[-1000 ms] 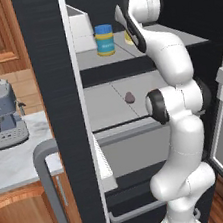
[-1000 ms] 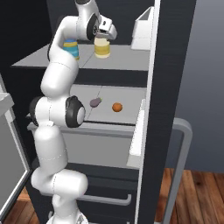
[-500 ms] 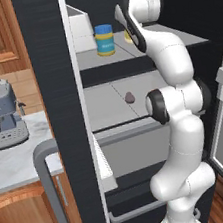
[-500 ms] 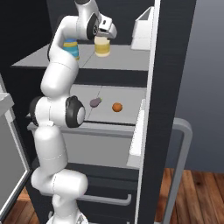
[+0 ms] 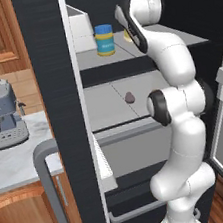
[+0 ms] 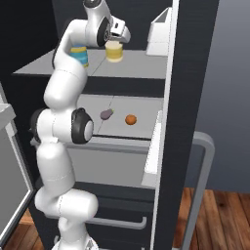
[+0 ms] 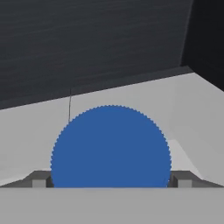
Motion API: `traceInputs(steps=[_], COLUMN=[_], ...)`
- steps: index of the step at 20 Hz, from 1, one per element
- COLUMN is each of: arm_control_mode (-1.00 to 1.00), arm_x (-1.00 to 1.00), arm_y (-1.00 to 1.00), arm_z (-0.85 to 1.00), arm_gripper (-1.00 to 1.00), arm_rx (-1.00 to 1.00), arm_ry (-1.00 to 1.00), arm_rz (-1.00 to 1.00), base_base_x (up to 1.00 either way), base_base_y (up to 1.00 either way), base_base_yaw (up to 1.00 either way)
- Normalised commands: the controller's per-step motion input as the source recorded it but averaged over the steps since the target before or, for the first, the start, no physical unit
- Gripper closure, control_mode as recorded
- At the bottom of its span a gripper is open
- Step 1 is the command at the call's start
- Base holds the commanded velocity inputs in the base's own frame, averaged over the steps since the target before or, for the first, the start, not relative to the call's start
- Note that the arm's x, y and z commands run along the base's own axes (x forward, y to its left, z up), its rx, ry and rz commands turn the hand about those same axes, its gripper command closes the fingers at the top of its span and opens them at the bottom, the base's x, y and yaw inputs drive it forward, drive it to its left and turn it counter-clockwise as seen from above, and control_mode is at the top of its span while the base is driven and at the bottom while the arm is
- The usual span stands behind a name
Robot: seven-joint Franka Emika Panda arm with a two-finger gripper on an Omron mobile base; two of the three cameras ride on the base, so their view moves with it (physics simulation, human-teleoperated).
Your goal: Place the mayonnaise and mayonnaise from the counter to the top shelf of the fridge. If the existing items in the fridge are on the top shelf, move them to other shelves.
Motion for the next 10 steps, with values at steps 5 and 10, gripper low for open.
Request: traceInputs(steps=[5,10], arm_control_mode=[-1.00,-1.00], arm_x=[-0.21,-0.27], arm_y=[-0.06,-0.05], arm_z=[-0.22,-0.28], arm_gripper=[-1.00,-1.00], arm_rx=[-0.02,-0.05], arm_ry=[0.00,0.00], arm_rz=[0.05,0.05], base_base_x=[0.00,0.00], base_base_y=[0.00,0.00], base_base_yaw=[0.00,0.00])
